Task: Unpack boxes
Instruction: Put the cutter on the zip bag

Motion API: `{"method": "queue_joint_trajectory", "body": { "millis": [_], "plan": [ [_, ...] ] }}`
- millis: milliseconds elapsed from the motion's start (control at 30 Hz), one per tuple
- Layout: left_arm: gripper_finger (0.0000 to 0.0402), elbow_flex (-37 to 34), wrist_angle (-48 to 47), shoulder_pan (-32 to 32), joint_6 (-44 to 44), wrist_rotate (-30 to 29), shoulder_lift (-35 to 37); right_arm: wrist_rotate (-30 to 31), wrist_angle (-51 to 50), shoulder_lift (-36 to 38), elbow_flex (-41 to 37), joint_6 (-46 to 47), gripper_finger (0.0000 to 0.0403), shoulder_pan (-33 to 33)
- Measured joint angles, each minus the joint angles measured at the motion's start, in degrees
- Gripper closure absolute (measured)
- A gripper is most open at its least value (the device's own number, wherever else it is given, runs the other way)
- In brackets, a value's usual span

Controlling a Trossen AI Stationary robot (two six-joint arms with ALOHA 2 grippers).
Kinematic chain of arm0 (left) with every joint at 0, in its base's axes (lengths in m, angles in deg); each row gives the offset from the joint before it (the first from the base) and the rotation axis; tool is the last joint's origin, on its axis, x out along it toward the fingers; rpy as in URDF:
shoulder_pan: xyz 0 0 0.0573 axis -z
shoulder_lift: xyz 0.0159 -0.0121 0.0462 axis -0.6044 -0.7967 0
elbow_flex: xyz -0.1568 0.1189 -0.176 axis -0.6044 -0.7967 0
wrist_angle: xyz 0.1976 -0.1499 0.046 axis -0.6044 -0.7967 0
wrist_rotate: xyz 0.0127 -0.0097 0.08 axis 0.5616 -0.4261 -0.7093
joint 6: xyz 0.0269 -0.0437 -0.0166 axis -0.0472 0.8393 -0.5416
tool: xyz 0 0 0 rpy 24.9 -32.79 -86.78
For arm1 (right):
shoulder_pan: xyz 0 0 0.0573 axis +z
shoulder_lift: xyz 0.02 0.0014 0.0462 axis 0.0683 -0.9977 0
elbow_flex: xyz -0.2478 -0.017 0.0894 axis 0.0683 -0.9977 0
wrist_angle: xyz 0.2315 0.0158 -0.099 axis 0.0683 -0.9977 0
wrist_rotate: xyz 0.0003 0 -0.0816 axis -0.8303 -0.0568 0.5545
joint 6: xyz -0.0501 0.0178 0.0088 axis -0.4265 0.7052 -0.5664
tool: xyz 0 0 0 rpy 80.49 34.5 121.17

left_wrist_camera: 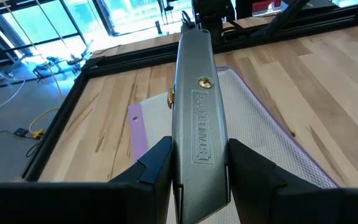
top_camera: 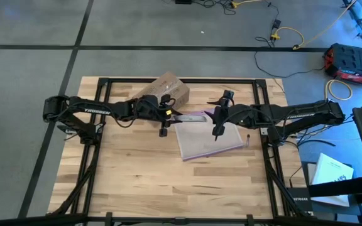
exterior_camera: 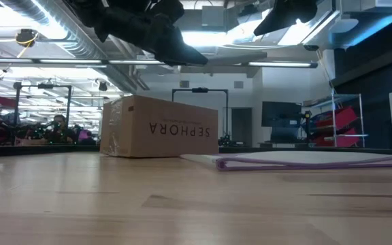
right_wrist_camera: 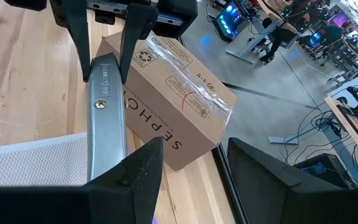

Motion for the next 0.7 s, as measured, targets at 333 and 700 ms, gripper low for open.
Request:
{"method": "queue_joint_trajectory", "body": {
  "millis": [333,700],
  "plan": [
    [0.0293,0.0,0.0,0.0,0.3,0.1,0.0,0.0,0.0,0.0,0.0,0.0,0.0233,0.0],
    [0.0293,0.0,0.0,-0.2,-0.7,0.1,0.0,0.0,0.0,0.0,0.0,0.0,0.0233,0.0]
  ]
}}
